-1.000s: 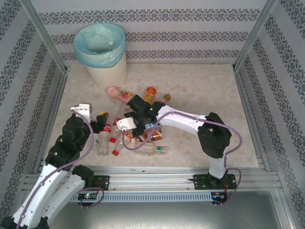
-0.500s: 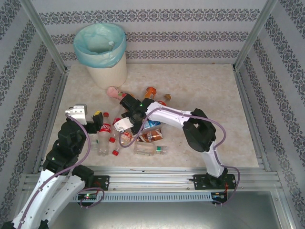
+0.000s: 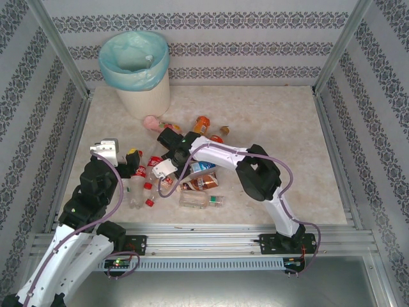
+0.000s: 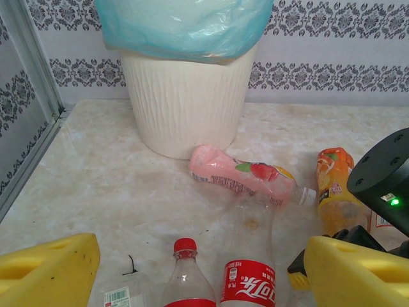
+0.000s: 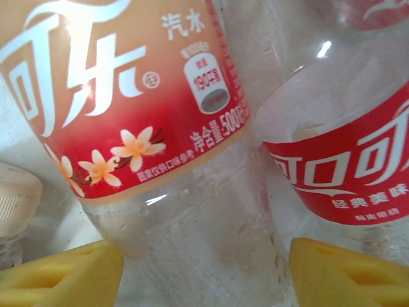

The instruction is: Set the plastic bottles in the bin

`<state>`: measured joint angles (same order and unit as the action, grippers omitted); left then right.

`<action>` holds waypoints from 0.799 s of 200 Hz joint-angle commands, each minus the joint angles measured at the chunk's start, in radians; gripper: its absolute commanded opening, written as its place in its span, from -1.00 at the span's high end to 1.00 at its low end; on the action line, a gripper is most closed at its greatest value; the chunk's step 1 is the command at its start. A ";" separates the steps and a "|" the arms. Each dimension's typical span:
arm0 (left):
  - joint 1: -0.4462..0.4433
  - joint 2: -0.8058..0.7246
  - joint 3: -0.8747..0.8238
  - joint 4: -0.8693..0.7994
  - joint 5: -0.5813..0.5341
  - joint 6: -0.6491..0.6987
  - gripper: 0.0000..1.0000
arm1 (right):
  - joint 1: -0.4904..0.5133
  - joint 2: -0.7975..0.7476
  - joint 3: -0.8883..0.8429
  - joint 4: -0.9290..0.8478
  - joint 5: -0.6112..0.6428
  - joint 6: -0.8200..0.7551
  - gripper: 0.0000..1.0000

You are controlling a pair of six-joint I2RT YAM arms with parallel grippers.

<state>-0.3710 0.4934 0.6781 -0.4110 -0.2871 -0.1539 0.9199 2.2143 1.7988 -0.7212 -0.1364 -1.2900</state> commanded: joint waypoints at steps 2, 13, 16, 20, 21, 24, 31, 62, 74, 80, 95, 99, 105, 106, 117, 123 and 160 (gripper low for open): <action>0.012 0.004 -0.005 0.031 0.012 0.006 -0.68 | 0.000 0.049 0.023 -0.058 0.018 -0.035 -0.44; 0.012 0.005 -0.005 0.031 0.015 0.005 -0.67 | -0.001 0.055 0.032 -0.062 0.021 -0.040 -0.44; 0.012 0.005 -0.005 0.031 0.015 0.005 -0.67 | -0.001 0.056 0.033 -0.063 0.021 -0.042 -0.45; 0.013 0.005 -0.005 0.032 0.016 0.003 -0.68 | -0.001 0.058 0.035 -0.066 0.022 -0.044 -0.45; 0.013 0.005 -0.006 0.032 0.017 0.003 -0.68 | -0.001 0.059 0.036 -0.066 0.023 -0.044 -0.45; 0.014 0.006 -0.007 0.032 0.017 0.004 -0.68 | 0.000 0.059 0.037 -0.069 0.023 -0.047 -0.45; 0.013 0.007 -0.006 0.034 0.018 0.004 -0.67 | -0.001 0.063 0.043 -0.071 0.026 -0.051 -0.46; 0.022 0.018 -0.004 0.040 0.028 0.005 -0.68 | -0.001 0.079 0.076 -0.090 0.028 -0.058 -0.41; 0.025 0.023 -0.004 0.042 0.037 0.001 -0.67 | 0.000 0.075 0.084 -0.089 0.026 -0.059 -0.34; 0.027 0.025 -0.004 0.043 0.041 -0.001 -0.67 | -0.001 0.071 0.083 -0.086 0.023 -0.059 -0.28; 0.029 0.026 -0.004 0.043 0.042 -0.003 -0.67 | -0.003 0.051 0.077 -0.076 0.024 -0.071 -0.15; 0.029 0.027 -0.003 0.043 0.042 -0.003 -0.68 | -0.003 0.046 0.074 -0.076 0.024 -0.078 -0.09; 0.028 0.027 -0.002 0.043 0.038 0.000 -0.67 | -0.003 0.037 0.071 -0.075 0.028 -0.086 -0.04; 0.029 0.027 -0.003 0.043 0.038 0.000 -0.67 | -0.003 0.037 0.070 -0.075 0.029 -0.087 -0.04; 0.029 0.025 -0.001 0.041 0.030 0.003 -0.67 | -0.004 0.016 0.059 -0.074 0.039 -0.096 -0.02; 0.030 0.025 0.000 0.040 0.025 0.004 -0.67 | -0.004 0.002 0.052 -0.071 0.040 -0.099 0.03; 0.030 0.028 0.016 0.048 0.023 0.001 -0.67 | -0.006 -0.107 -0.017 -0.061 0.024 -0.092 0.13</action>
<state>-0.3515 0.5228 0.6781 -0.4099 -0.2596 -0.1543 0.9199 2.2292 1.8248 -0.7750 -0.1013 -1.3682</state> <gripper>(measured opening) 0.836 0.445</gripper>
